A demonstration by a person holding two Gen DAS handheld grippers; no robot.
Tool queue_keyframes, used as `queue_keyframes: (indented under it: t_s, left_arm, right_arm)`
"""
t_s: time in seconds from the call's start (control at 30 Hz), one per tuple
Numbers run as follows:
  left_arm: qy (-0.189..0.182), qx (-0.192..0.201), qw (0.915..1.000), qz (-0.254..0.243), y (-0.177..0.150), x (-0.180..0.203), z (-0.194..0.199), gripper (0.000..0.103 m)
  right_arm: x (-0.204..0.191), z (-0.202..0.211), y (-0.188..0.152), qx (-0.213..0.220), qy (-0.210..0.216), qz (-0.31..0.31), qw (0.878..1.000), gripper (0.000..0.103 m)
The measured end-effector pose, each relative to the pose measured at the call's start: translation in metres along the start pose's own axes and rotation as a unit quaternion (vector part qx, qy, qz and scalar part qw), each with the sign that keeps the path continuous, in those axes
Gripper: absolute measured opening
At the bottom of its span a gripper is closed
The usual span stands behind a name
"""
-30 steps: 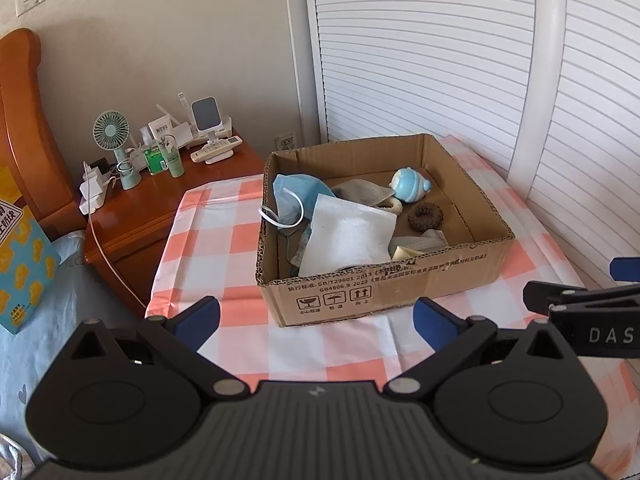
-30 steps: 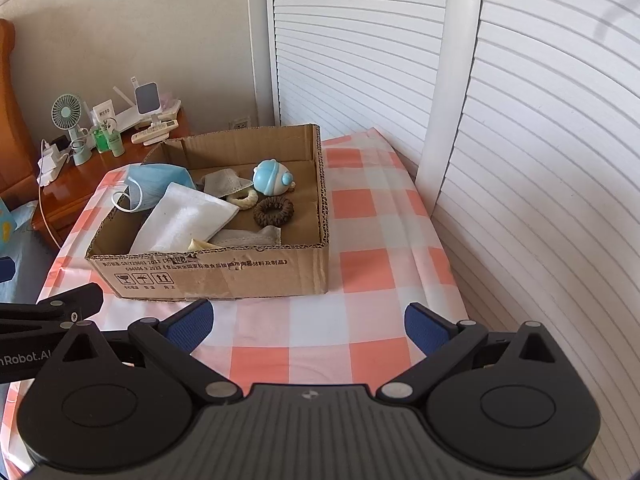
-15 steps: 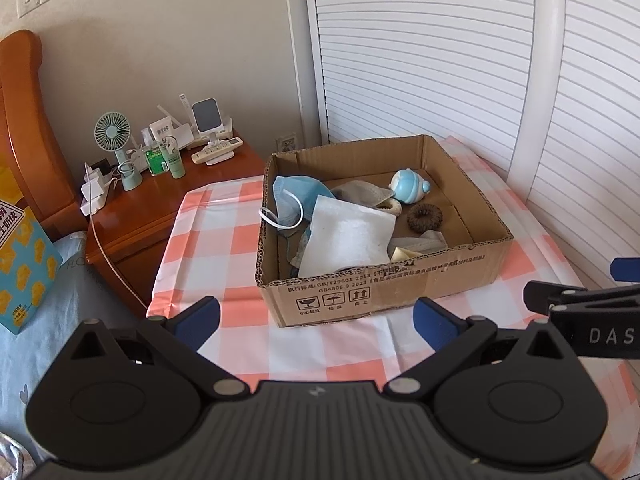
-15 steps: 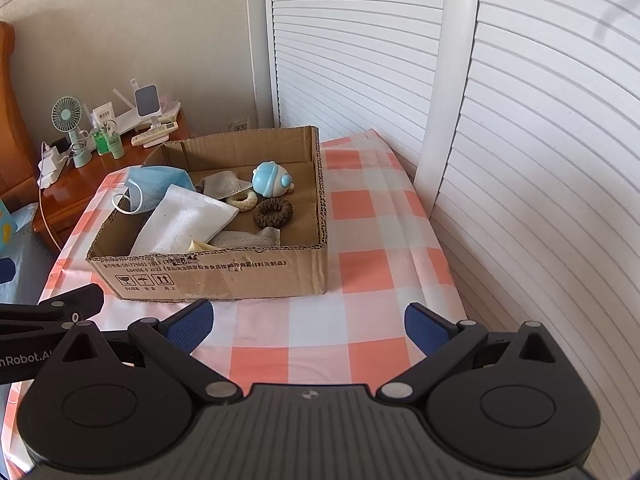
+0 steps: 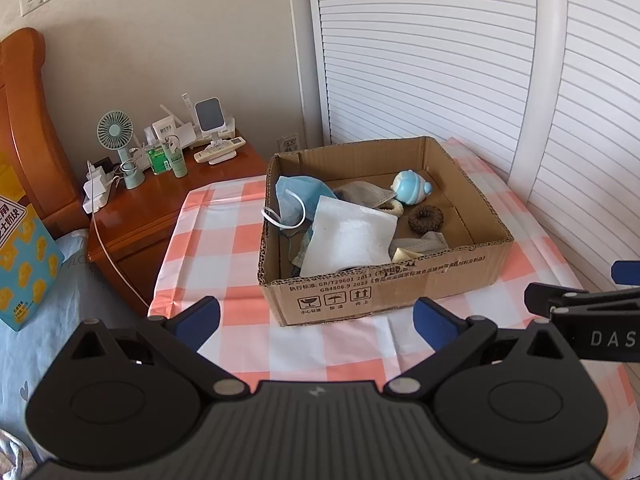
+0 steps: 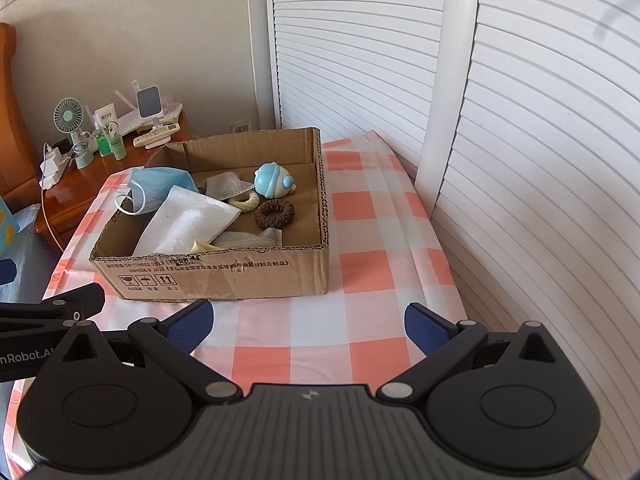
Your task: Organize soft objects
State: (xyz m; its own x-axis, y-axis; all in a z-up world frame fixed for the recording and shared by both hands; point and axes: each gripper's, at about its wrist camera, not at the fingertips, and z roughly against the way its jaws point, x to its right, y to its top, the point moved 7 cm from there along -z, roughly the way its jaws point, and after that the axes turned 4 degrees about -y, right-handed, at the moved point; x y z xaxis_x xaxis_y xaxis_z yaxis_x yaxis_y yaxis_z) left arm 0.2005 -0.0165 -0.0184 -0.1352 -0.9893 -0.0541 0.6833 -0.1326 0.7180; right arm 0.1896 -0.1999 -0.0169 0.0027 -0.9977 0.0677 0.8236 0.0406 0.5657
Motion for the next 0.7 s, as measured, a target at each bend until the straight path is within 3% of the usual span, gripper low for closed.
queue_keyframes:
  t_s: [0.7]
  left_arm:
    - [0.001, 0.001, 1.0, 0.001, 0.0004, -0.001, 0.0046, 0.102]
  right_arm:
    - [0.0006, 0.0037, -0.0014, 0.001, 0.002, 0.0, 1.0, 0.103]
